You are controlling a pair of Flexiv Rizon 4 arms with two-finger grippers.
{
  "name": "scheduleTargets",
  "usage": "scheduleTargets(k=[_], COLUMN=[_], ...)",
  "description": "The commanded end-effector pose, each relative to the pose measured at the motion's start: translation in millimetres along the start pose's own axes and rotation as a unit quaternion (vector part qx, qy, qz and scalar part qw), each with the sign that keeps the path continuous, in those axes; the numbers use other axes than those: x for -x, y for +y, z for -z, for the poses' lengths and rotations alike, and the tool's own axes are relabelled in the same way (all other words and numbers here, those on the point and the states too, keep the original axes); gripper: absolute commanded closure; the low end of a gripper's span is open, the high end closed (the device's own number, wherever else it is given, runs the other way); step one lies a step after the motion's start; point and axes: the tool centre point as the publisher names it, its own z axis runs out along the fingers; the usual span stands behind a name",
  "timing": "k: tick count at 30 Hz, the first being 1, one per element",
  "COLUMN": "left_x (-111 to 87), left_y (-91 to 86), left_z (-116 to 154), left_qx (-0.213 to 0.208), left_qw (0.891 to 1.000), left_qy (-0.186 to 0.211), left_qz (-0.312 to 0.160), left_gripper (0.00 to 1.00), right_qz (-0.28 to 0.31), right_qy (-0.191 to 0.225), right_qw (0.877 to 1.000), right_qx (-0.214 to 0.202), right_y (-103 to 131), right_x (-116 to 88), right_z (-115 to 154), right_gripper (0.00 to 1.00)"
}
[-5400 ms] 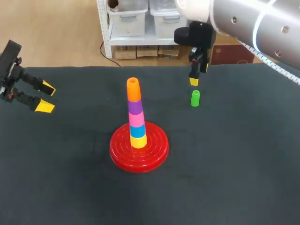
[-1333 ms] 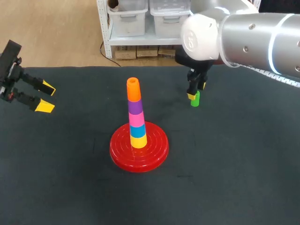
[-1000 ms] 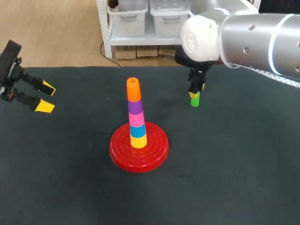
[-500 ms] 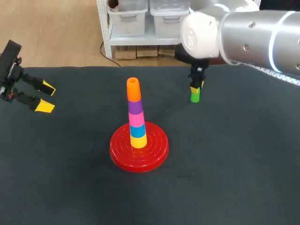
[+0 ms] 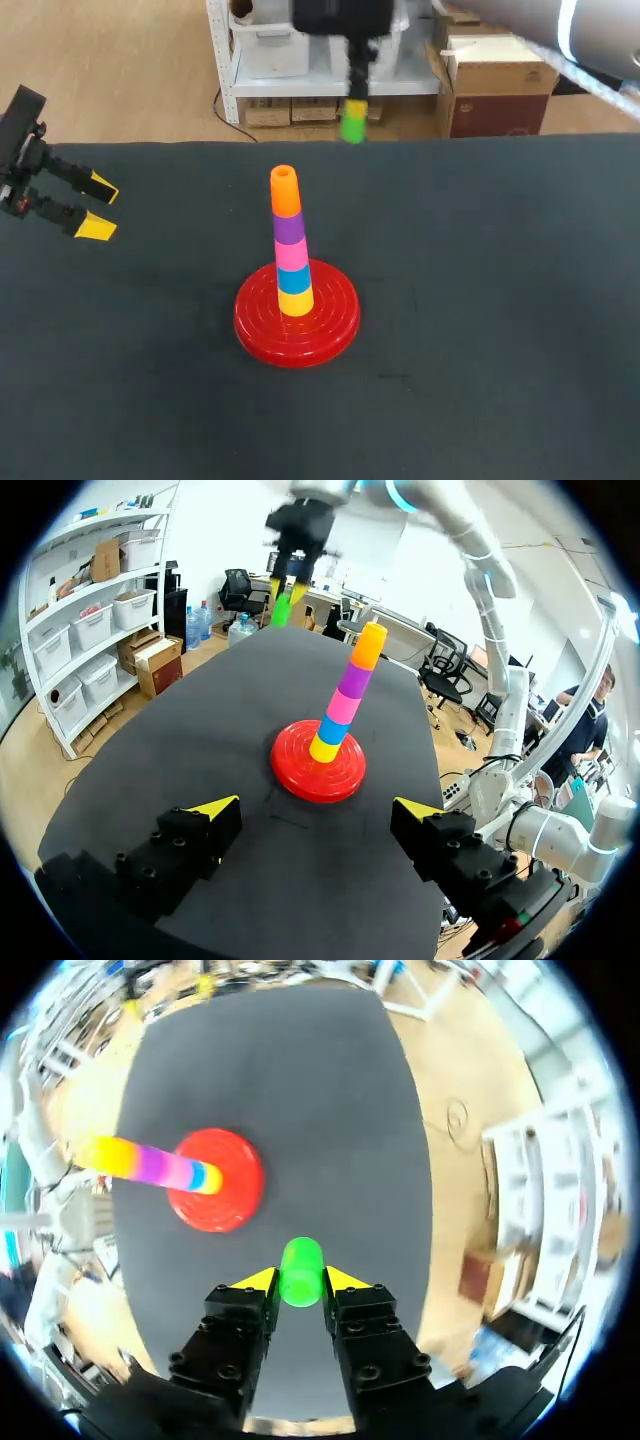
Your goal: Pick up and stack the cylinders on the red base in this order: pink,purple,orange,green
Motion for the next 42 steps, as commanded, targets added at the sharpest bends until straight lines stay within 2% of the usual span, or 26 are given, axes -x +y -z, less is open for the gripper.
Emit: scheduleTargets(k=[1,5,6,11,15,20,27,33,38,42], left_x=[-0.2,-0.2,-0.2,-0.2,-0.2,-0.2,-0.2,-0.2,-0.2,-0.2], left_y=[1.8,1.8,1.8,1.8,1.8,1.8,1.8,1.8,1.8,1.8], left_z=[-0.1,-0.1,-0.1,-0.1,-0.1,-0.1,-0.1,-0.1,-0.1,-0.1], left_qx=[-0.002,-0.002,-0.002,-0.002,-0.002,-0.002,-0.002,-0.002,-0.002,-0.002], left_qw=[1.0,1.0,1.0,1.0,1.0,1.0,1.0,1.0,1.0,1.0], left_qy=[0.001,0.001,0.001,0.001,0.001,0.001,0.001,0.001,0.001,0.001], left_qz=[0.0,0.0,0.0,0.0,0.0,0.0,0.0,0.0,0.0,0.0], left_gripper=[0.0,0.0,0.0,0.0,0.0,0.0,0.0,0.0,0.0,0.0], right_qz=[0.333,0.419,0.431,0.472,0.485,0.485,0.453,0.44,0.43,0.426], right_qy=[0.023,0.02,0.017,0.018,0.016,0.008,0.003,-0.009,-0.03,-0.031], right_qw=[0.942,0.906,0.901,0.879,0.872,0.872,0.888,0.893,0.896,0.899], right_qx=[-0.037,-0.05,-0.051,-0.064,-0.067,-0.066,-0.076,-0.095,-0.104,-0.102], right_y=[67.2,108.6,117.0,146.0,158.9,166.8,164.0,162.4,162.1,161.6], right_x=[61.3,72.4,73.4,73.7,66.7,59.0,51.9,47.9,52.5,59.2], right_z=[108.9,129.0,131.8,137.2,134.2,126.3,93.5,89.4,80.5,74.4], right_gripper=[1.0,1.0,1.0,1.0,1.0,1.0,1.0,1.0,1.0,1.0])
